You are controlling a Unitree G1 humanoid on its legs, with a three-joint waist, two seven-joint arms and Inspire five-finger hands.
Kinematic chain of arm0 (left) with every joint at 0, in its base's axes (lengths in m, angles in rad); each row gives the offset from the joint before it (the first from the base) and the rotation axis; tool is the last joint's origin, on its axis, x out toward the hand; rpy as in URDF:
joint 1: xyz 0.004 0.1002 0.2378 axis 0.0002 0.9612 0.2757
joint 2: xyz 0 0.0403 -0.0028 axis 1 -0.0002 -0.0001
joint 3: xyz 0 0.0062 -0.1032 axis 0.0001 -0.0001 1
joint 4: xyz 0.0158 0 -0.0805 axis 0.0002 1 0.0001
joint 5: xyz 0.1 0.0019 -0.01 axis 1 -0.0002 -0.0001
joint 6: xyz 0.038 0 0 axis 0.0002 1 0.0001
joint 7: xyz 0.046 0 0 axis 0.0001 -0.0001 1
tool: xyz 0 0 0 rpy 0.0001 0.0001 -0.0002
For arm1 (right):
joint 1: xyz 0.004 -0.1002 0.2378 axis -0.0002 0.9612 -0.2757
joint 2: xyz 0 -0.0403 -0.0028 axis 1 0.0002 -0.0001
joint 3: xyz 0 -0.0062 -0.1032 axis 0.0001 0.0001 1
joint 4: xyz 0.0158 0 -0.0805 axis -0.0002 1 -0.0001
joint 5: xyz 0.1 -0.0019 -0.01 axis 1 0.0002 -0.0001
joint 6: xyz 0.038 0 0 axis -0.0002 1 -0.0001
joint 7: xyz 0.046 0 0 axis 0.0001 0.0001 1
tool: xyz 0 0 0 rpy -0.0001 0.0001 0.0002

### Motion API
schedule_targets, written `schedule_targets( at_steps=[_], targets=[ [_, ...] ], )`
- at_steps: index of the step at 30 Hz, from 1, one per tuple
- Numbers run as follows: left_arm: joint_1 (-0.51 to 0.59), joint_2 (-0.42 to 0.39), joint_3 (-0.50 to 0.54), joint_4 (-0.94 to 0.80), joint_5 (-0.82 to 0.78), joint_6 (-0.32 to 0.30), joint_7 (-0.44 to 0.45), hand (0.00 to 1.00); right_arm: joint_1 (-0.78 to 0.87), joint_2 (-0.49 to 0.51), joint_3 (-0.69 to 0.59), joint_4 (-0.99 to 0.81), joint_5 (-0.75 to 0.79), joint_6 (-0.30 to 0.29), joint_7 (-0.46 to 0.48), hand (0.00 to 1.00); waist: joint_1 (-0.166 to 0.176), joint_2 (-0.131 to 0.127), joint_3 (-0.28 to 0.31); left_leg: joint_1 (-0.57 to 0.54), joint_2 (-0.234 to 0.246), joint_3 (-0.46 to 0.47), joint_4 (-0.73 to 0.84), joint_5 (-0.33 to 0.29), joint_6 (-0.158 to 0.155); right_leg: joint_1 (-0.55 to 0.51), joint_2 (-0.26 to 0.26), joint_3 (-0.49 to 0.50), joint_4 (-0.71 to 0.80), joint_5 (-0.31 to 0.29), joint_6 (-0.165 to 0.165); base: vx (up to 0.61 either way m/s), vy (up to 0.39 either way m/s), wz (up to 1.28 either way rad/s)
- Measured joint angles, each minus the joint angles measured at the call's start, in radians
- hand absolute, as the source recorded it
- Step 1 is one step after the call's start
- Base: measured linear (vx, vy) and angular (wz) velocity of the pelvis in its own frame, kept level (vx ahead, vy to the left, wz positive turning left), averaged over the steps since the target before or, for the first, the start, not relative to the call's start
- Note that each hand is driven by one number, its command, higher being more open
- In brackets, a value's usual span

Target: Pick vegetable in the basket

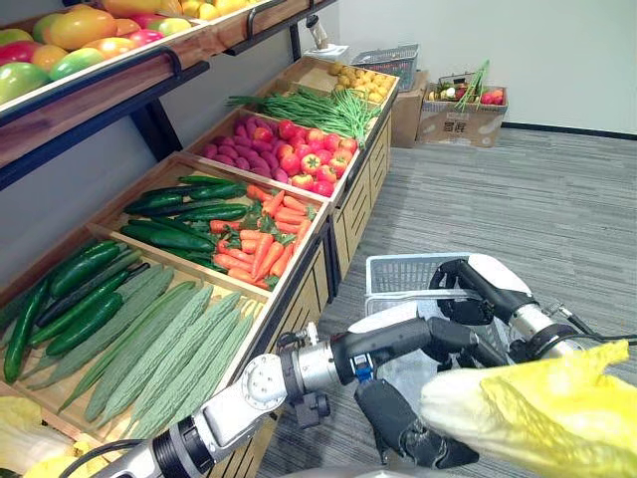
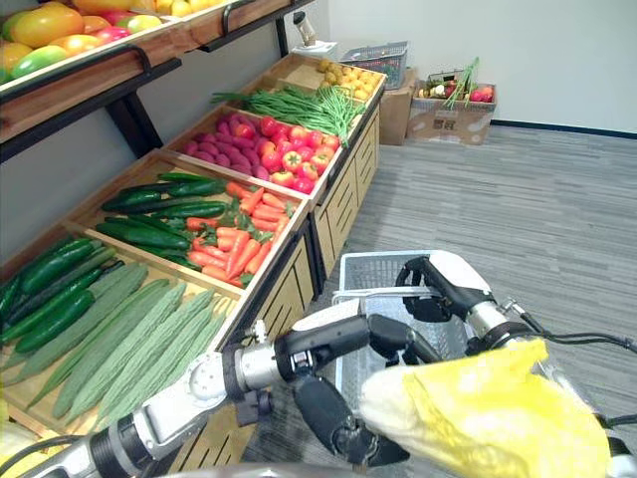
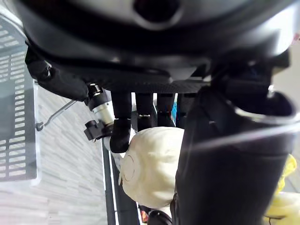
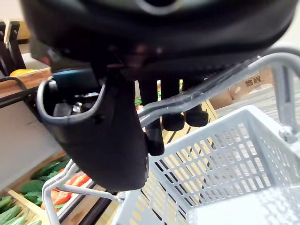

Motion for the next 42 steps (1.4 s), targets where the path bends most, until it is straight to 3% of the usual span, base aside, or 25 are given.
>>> schedule_targets(
  at_steps=[17, 26, 35, 42],
  targets=[
    [-0.001, 0.047, -0.018, 0.006, 0.181, -0.028, 0.073, 0.0, -0.02, -0.033, 0.0, 0.038, 0.057, 0.01, 0.04, 0.0, -0.004, 0.003, -0.002, -0.008, -0.001, -0.002, 0.003, 0.0, 0.0, -0.006, -0.004, -0.003, 0.0, 0.002, 0.002, -0.01, 0.002, 0.0],
    [-0.009, 0.03, -0.04, 0.137, 0.28, -0.029, 0.135, 0.0, -0.047, -0.033, 0.0, 0.038, 0.076, 0.021, 0.044, 0.0, -0.009, 0.004, -0.003, -0.015, -0.003, 0.002, 0.003, 0.0, 0.0, -0.017, -0.004, 0.001, 0.003, 0.003, 0.004, -0.02, 0.005, -0.01],
    [-0.04, -0.079, -0.055, 0.283, 0.4, -0.001, 0.211, 0.0, -0.112, -0.028, 0.046, 0.038, 0.077, 0.018, 0.074, 0.0, -0.031, 0.006, 0.003, 0.01, -0.017, 0.027, -0.032, 0.001, 0.0, -0.012, 0.002, 0.014, -0.005, 0.0, 0.0, 0.0, 0.011, -0.05],
    [-0.075, -0.113, -0.062, 0.403, 0.476, 0.065, 0.289, 0.0, -0.146, -0.017, 0.078, 0.038, 0.097, 0.011, 0.086, 0.0, -0.041, 0.01, 0.008, 0.023, -0.026, 0.037, -0.048, 0.001, -0.001, -0.013, 0.004, 0.022, -0.002, -0.009, 0.006, 0.0, 0.017, -0.03]
  ],
)
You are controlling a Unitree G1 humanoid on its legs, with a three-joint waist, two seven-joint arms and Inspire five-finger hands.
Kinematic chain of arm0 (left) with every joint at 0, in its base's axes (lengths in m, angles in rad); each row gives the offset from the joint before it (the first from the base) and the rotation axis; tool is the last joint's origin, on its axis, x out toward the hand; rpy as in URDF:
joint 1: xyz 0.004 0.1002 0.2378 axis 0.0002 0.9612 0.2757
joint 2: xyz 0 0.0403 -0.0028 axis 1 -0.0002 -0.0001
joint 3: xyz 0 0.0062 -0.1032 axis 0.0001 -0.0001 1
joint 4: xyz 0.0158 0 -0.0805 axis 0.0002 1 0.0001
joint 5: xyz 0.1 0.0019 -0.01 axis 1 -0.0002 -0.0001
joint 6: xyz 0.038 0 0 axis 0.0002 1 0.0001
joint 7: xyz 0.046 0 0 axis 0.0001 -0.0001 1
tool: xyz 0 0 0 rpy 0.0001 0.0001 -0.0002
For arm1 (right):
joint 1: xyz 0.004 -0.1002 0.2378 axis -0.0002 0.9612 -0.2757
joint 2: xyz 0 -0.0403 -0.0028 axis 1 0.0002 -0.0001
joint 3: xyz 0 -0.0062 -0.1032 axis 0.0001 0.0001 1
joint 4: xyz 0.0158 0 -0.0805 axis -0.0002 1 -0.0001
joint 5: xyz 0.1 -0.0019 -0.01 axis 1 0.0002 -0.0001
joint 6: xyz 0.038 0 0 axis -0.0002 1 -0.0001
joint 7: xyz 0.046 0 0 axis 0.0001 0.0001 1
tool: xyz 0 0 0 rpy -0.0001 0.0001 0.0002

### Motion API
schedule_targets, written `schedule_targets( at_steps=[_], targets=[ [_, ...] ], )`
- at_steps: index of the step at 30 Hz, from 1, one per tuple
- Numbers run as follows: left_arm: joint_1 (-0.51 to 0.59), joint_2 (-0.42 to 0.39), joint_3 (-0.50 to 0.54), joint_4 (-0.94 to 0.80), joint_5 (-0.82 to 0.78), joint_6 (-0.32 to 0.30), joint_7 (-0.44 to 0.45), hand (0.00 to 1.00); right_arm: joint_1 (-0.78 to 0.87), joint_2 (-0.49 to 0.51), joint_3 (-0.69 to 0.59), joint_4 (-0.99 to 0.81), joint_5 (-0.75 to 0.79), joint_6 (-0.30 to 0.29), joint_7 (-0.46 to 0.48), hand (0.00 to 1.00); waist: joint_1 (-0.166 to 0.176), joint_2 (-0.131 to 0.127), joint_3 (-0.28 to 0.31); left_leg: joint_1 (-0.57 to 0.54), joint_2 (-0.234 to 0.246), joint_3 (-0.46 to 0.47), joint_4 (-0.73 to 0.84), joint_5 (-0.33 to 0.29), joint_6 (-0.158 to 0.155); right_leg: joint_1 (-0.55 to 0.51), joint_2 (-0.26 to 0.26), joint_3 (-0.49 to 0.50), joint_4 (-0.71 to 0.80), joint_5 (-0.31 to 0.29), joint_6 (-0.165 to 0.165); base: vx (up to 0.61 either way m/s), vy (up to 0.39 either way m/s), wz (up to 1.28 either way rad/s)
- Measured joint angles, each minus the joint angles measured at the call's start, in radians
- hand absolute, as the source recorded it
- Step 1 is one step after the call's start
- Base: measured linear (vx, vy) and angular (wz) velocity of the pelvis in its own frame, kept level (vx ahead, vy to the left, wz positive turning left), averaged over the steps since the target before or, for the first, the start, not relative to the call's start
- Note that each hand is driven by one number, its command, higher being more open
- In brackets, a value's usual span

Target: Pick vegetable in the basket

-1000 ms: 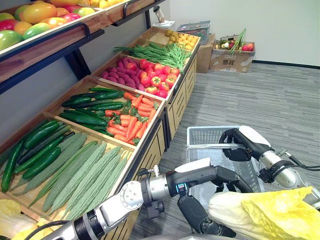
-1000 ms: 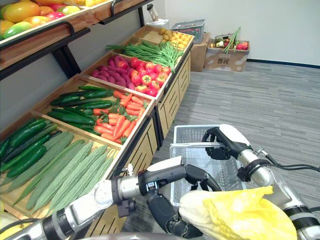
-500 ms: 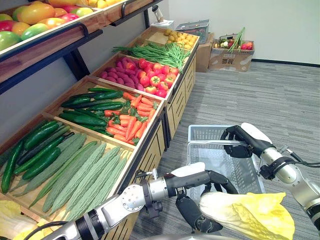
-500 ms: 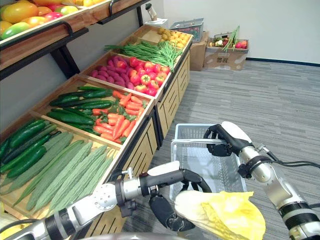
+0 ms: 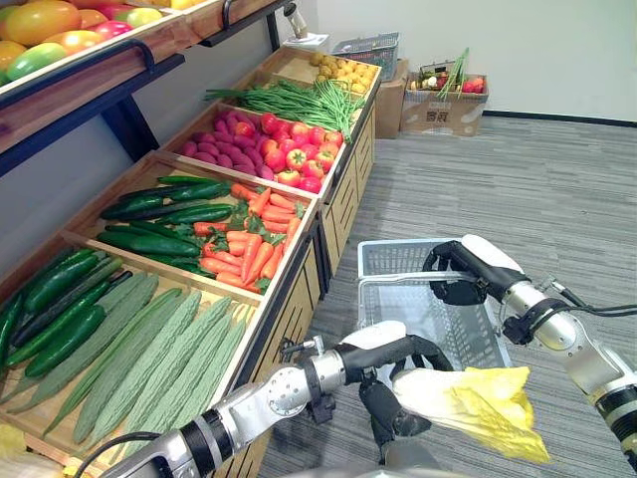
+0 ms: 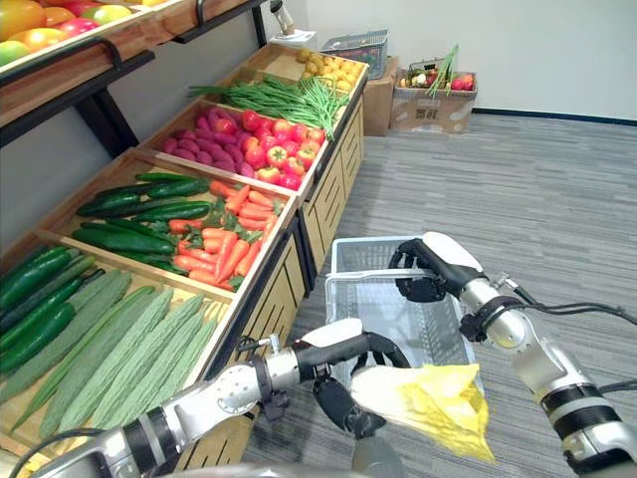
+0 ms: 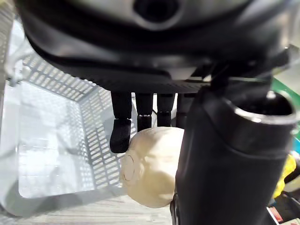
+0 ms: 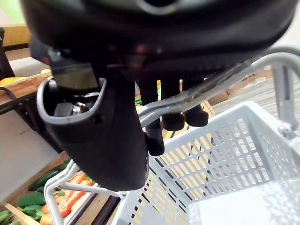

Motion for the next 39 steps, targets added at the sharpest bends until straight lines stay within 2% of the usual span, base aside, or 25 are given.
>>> schedule_targets(
  at_steps=[8, 9, 15, 20, 34, 39],
  targets=[
    [-0.002, -0.061, 0.011, 0.106, 0.178, 0.029, 0.112, 0.0, -0.026, 0.028, 0.018, 0.0, 0.0, -0.002, 0.03, 0.0, -0.016, 0.001, 0.008, 0.015, -0.005, 0.021, -0.01, 0.0, 0.0, -0.004, 0.005, 0.011, 0.016, -0.015, 0.004, 0.0, 0.011, -0.05],
    [-0.003, -0.069, 0.017, 0.126, 0.212, 0.04, 0.132, 1.0, -0.034, 0.028, 0.027, 0.0, 0.001, -0.006, 0.031, 0.0, -0.018, 0.0, 0.009, 0.015, -0.005, 0.023, -0.01, 0.001, -0.002, -0.007, 0.007, 0.014, 0.017, -0.015, 0.004, 0.01, 0.002, -0.07],
    [-0.005, -0.094, 0.082, 0.192, 0.265, 0.083, 0.202, 1.0, -0.035, 0.028, 0.031, 0.0, 0.012, -0.014, 0.033, 0.0, -0.018, -0.004, 0.018, 0.014, -0.006, 0.027, -0.01, 0.002, -0.003, -0.019, 0.009, 0.019, 0.036, -0.026, 0.004, 0.0, 0.0, -0.02],
    [-0.006, -0.127, 0.108, 0.229, 0.315, 0.091, 0.252, 1.0, -0.037, 0.031, 0.031, 0.0, 0.017, -0.013, 0.033, 0.0, -0.018, -0.006, 0.019, 0.014, -0.006, 0.027, -0.011, 0.002, -0.003, -0.02, 0.009, 0.019, 0.039, -0.027, 0.004, 0.0, 0.0, 0.0],
    [-0.013, -0.157, 0.158, 0.242, 0.29, 0.104, 0.257, 1.0, -0.068, 0.041, 0.031, 0.0, 0.016, -0.006, 0.043, 0.0, -0.017, -0.008, 0.027, 0.012, -0.005, 0.025, -0.016, 0.003, -0.003, -0.021, 0.011, 0.016, 0.039, -0.025, 0.002, 0.0, 0.0, 0.0],
    [-0.032, -0.153, 0.155, 0.233, 0.247, 0.098, 0.251, 1.0, -0.068, 0.051, 0.03, 0.0, 0.016, 0.022, 0.038, 0.0, -0.017, -0.008, 0.041, 0.01, -0.005, 0.018, -0.018, 0.003, -0.003, -0.018, 0.007, 0.009, 0.039, -0.021, 0.004, -0.01, 0.002, 0.04]
  ],
)
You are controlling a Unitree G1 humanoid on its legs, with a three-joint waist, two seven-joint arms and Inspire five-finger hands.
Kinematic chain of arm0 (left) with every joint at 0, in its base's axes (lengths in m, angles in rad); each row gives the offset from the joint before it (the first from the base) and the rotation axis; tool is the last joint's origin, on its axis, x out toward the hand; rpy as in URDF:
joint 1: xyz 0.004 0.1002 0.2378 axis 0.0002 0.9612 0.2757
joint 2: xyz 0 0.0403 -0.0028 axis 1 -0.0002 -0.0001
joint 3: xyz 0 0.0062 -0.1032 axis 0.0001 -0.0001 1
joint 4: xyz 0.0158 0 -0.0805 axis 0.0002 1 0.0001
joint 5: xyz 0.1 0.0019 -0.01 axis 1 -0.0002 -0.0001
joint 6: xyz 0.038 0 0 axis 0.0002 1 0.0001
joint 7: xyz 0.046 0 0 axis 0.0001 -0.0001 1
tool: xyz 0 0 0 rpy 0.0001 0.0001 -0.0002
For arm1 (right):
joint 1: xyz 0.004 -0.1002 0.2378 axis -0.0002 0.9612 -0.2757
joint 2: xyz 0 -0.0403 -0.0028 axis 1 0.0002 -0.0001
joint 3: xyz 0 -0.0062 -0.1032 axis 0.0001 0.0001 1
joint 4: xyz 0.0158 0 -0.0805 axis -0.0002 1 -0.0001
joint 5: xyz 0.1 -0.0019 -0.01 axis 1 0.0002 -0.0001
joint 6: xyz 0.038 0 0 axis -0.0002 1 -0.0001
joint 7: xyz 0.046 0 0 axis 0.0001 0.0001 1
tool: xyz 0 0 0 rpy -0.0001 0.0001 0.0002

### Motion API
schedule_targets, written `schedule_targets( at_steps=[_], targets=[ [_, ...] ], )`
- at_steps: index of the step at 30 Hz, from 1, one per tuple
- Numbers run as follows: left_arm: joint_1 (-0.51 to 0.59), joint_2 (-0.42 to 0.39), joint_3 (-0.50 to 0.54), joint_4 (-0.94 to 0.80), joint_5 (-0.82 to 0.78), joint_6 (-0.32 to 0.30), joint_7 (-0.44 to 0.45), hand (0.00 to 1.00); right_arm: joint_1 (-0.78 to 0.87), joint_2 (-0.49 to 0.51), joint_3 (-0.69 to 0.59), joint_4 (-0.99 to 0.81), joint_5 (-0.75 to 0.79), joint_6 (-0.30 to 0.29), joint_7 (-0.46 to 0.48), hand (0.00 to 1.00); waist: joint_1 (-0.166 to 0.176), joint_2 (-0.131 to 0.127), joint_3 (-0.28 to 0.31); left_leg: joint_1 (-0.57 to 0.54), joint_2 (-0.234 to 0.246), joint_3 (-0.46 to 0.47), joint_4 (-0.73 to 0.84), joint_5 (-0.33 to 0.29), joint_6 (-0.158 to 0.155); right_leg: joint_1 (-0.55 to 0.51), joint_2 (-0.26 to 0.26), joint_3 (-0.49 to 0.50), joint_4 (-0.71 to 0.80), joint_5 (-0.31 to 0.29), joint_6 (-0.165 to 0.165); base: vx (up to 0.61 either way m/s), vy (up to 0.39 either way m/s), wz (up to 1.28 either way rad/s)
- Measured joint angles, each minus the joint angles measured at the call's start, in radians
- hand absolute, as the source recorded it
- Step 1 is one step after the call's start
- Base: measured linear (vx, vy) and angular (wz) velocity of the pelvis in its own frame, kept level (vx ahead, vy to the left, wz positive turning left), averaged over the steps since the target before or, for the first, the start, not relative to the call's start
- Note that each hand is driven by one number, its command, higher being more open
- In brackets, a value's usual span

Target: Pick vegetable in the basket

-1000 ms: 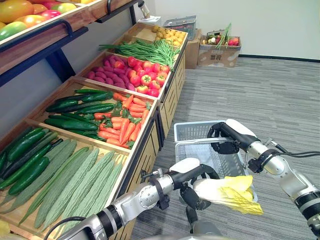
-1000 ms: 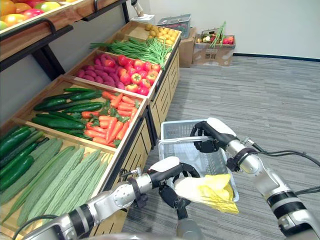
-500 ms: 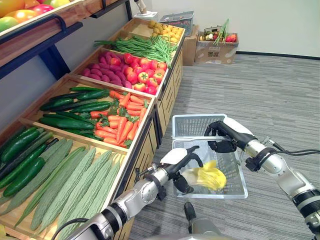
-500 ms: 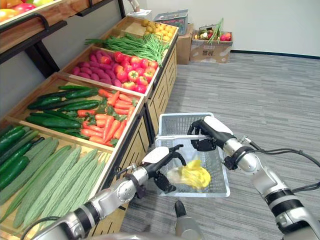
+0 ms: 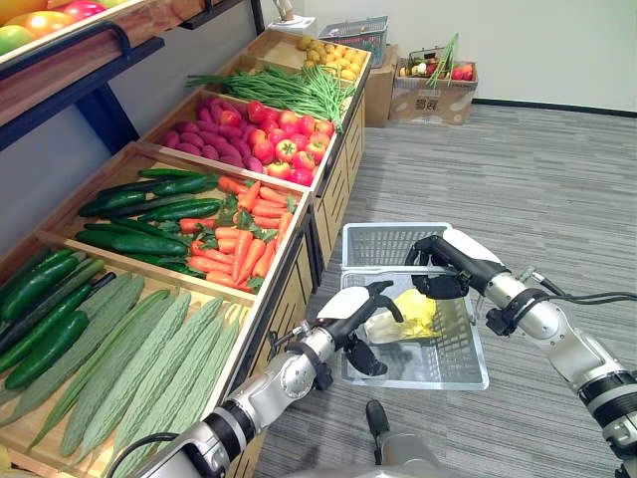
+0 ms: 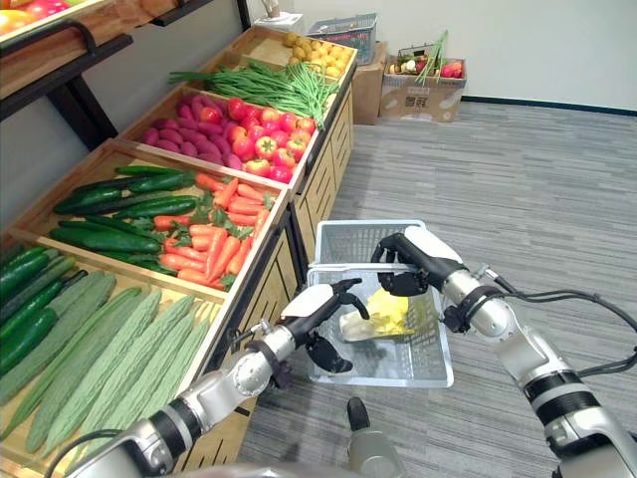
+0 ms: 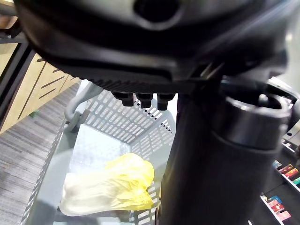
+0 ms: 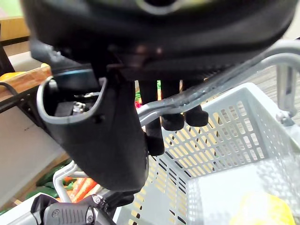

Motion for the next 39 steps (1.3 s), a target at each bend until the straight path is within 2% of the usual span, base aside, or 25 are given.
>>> schedule_targets(
  at_steps=[5, 8, 13, 16, 19, 22, 27, 33, 36, 39],
  targets=[
    [-0.008, 0.05, -0.026, -0.13, -0.091, 0.002, -0.022, 1.0, 0.0, 0.021, -0.006, -0.001, -0.001, 0.038, -0.013, 0.0, 0.001, 0.002, 0.012, -0.01, 0.0, -0.017, -0.001, 0.003, 0.003, -0.001, -0.008, -0.014, 0.0, 0.0, 0.0, 0.0, 0.0, 0.1],
    [-0.008, 0.105, -0.057, -0.265, -0.191, -0.001, -0.1, 1.0, 0.001, 0.022, -0.025, -0.008, -0.007, 0.068, -0.035, 0.0, 0.003, 0.0, 0.014, -0.026, 0.001, -0.036, 0.011, 0.004, 0.003, -0.001, -0.02, -0.028, 0.002, 0.004, 0.002, -0.01, 0.004, 0.21],
    [-0.009, 0.102, -0.121, -0.509, -0.237, -0.121, -0.138, 1.0, 0.016, 0.034, -0.025, -0.008, -0.039, 0.124, -0.056, 0.0, 0.019, -0.001, 0.014, -0.031, -0.003, -0.071, 0.018, 0.005, 0.005, 0.017, -0.041, -0.052, -0.001, 0.006, 0.005, -0.04, 0.016, 0.18],
    [-0.01, 0.104, -0.128, -0.553, -0.26, -0.155, -0.138, 1.0, 0.038, 0.05, -0.039, -0.007, -0.04, 0.14, -0.069, 0.0, 0.027, -0.002, 0.014, -0.038, -0.002, -0.084, 0.016, 0.008, 0.01, 0.019, -0.045, -0.065, -0.007, 0.008, 0.008, -0.05, -0.008, 0.12],
    [-0.009, 0.116, -0.128, -0.553, -0.26, -0.157, -0.137, 1.0, 0.048, 0.051, -0.046, -0.003, -0.039, 0.155, -0.087, 0.0, 0.028, -0.002, 0.015, -0.057, -0.001, -0.1, 0.017, 0.012, 0.017, 0.018, -0.051, -0.079, -0.023, 0.015, 0.009, -0.05, -0.016, 0.16],
    [-0.008, 0.142, -0.125, -0.554, -0.26, -0.157, -0.131, 1.0, 0.095, 0.06, -0.108, 0.005, -0.039, 0.183, -0.098, 0.0, 0.039, -0.002, 0.015, -0.068, 0.003, -0.131, 0.018, 0.021, 0.021, 0.034, -0.058, -0.106, -0.041, 0.025, 0.004, -0.03, -0.02, 0.26],
    [0.061, 0.164, -0.018, -0.648, -0.266, -0.16, -0.117, 1.0, 0.16, 0.11, -0.223, 0.02, -0.039, 0.24, -0.148, 0.0, 0.051, -0.003, 0.015, -0.083, 0.005, -0.177, 0.02, 0.025, 0.026, 0.063, -0.073, -0.148, -0.072, 0.039, 0.004, -0.03, -0.008, 0.25],
    [0.142, 0.182, 0.104, -0.72, -0.278, -0.183, -0.092, 1.0, 0.196, 0.18, -0.292, 0.1, -0.038, 0.279, -0.203, 0.0, 0.065, -0.004, 0.015, -0.1, 0.006, -0.246, 0.021, 0.03, 0.034, 0.109, -0.089, -0.209, -0.115, 0.05, 0.006, -0.02, -0.009, 0.32],
    [0.176, 0.193, 0.173, -0.73, -0.278, -0.176, -0.054, 1.0, 0.231, 0.215, -0.352, 0.147, -0.038, 0.296, -0.235, 0.0, 0.088, -0.01, 0.018, -0.105, 0.004, -0.285, 0.018, 0.033, 0.04, 0.141, -0.099, -0.243, -0.141, 0.056, 0.012, -0.02, -0.008, 0.37],
    [0.242, 0.194, 0.287, -0.732, -0.278, -0.167, 0.005, 1.0, 0.235, 0.232, -0.403, 0.229, -0.032, 0.298, -0.268, 0.0, 0.095, -0.011, 0.019, -0.124, -0.003, -0.332, 0.017, 0.037, 0.046, 0.167, -0.109, -0.283, -0.166, 0.06, 0.016, -0.03, -0.011, 0.44]
  ],
)
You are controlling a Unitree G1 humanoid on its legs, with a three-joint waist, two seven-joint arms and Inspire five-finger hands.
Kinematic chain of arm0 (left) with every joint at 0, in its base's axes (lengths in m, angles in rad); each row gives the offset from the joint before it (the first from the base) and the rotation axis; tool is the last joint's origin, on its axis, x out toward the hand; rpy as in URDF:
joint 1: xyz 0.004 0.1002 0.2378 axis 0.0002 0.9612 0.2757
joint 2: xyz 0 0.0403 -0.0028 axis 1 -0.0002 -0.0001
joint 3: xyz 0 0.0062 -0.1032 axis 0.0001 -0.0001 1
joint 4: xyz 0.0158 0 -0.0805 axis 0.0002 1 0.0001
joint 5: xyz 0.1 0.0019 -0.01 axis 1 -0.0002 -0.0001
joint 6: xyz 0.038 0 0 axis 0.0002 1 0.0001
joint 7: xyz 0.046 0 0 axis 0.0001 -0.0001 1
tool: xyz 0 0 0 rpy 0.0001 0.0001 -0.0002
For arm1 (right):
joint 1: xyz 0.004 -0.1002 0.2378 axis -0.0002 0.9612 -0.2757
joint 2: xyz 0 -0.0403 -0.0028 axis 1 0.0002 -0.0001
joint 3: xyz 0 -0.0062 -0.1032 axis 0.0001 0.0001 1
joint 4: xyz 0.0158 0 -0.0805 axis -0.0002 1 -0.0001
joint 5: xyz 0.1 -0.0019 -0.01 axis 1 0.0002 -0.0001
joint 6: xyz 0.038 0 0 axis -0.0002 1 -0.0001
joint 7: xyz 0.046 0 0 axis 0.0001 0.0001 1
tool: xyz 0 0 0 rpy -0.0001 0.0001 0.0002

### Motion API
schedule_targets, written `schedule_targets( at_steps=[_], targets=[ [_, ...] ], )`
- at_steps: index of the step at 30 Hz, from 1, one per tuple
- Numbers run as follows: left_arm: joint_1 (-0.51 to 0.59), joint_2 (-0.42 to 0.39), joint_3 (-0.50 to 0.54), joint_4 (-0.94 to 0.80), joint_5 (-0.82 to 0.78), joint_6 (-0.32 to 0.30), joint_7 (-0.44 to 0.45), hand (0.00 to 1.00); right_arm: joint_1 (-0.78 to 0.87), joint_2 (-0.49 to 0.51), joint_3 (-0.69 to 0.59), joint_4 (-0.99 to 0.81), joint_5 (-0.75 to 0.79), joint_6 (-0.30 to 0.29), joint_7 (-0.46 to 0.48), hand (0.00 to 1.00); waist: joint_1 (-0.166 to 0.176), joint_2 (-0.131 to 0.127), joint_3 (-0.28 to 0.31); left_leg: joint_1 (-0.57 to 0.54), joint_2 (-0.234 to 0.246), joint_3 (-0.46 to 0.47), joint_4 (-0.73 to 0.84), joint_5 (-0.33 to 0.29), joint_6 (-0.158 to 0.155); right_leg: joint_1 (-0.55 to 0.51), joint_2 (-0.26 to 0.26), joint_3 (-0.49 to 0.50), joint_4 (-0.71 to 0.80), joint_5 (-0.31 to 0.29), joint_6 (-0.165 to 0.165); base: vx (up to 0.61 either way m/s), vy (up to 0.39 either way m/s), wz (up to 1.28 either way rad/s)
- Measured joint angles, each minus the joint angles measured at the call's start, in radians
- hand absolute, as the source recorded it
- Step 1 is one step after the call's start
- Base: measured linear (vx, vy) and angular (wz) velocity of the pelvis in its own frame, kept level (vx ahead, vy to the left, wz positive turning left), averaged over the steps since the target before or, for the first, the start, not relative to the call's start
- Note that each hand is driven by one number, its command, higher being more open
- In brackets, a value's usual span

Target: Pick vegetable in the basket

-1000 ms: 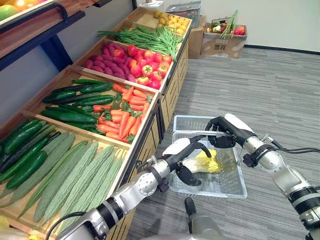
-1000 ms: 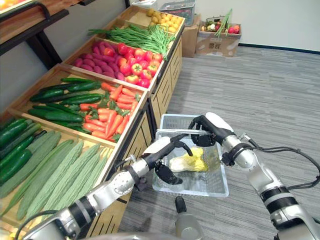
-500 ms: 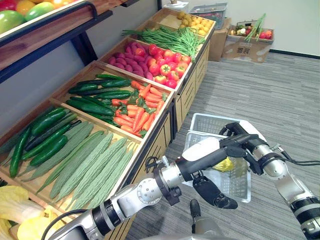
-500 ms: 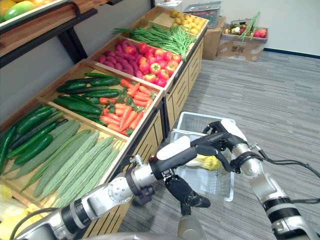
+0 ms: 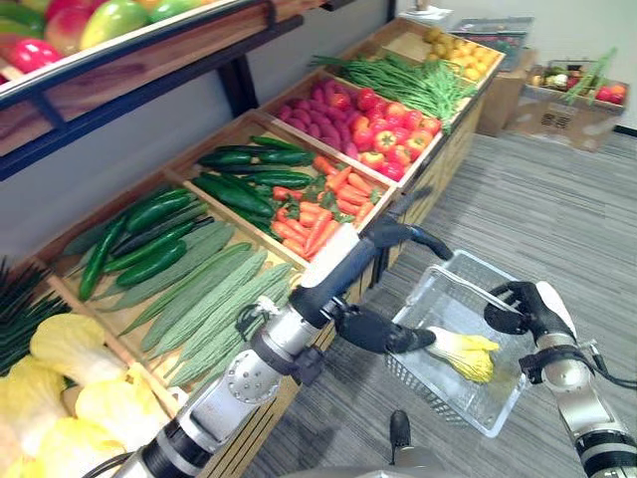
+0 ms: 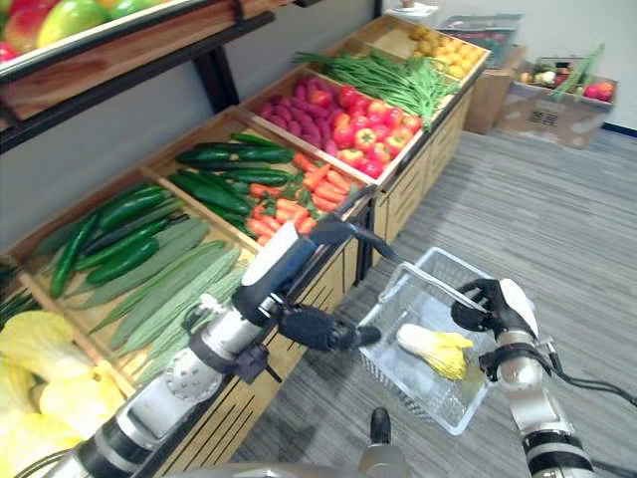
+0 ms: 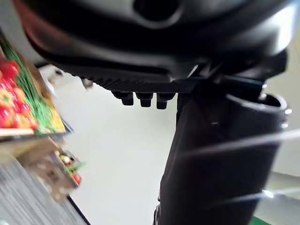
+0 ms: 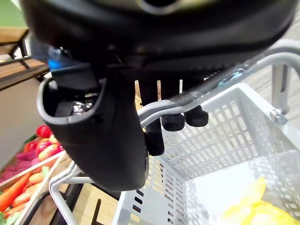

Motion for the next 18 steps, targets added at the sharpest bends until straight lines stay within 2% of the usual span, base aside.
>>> schedule_targets(
  at_steps=[3, 7, 8, 13, 18],
  targets=[
    [0.064, 0.001, 0.129, 0.0, -0.002, 0.029, 0.057, 1.0, 0.001, 0.018, -0.075, 0.091, 0.016, 0.001, -0.025, 0.0, 0.021, -0.004, 0.002, -0.014, -0.003, -0.037, 0.0, 0.004, 0.006, 0.007, -0.007, -0.03, -0.001, 0.0, 0.0, -0.01, -0.011, 0.34],
    [0.131, -0.001, 0.272, 0.005, -0.005, 0.05, 0.126, 1.0, 0.0, 0.025, -0.151, 0.194, 0.044, 0.002, -0.051, 0.0, 0.029, -0.01, 0.002, -0.031, -0.016, -0.097, -0.002, 0.014, 0.019, 0.025, -0.025, -0.072, -0.001, 0.0, 0.0, -0.01, 0.0, 0.43],
    [0.145, -0.005, 0.323, 0.005, -0.01, 0.052, 0.151, 1.0, 0.0, 0.028, -0.187, 0.239, 0.057, 0.003, -0.057, 0.0, 0.037, -0.018, 0.001, -0.04, -0.023, -0.121, -0.002, 0.017, 0.025, 0.031, -0.035, -0.09, -0.001, 0.0, 0.0, -0.03, 0.009, 0.4],
    [0.185, -0.019, 0.476, 0.006, -0.011, 0.06, 0.255, 1.0, -0.001, 0.034, -0.266, 0.364, 0.096, 0.005, -0.074, 0.0, 0.065, -0.043, -0.007, -0.069, -0.037, -0.182, 0.001, 0.025, 0.038, 0.044, -0.057, -0.138, -0.002, -0.005, 0.006, -0.06, -0.013, 0.35],
    [0.244, -0.068, 0.61, 0.043, -0.007, 0.085, 0.355, 1.0, -0.004, 0.035, -0.362, 0.453, 0.119, 0.005, -0.094, 0.0, 0.077, -0.045, -0.012, -0.084, -0.052, -0.234, -0.001, 0.034, 0.047, 0.063, -0.071, -0.184, -0.001, -0.01, 0.013, -0.03, -0.019, 0.32]
  ],
)
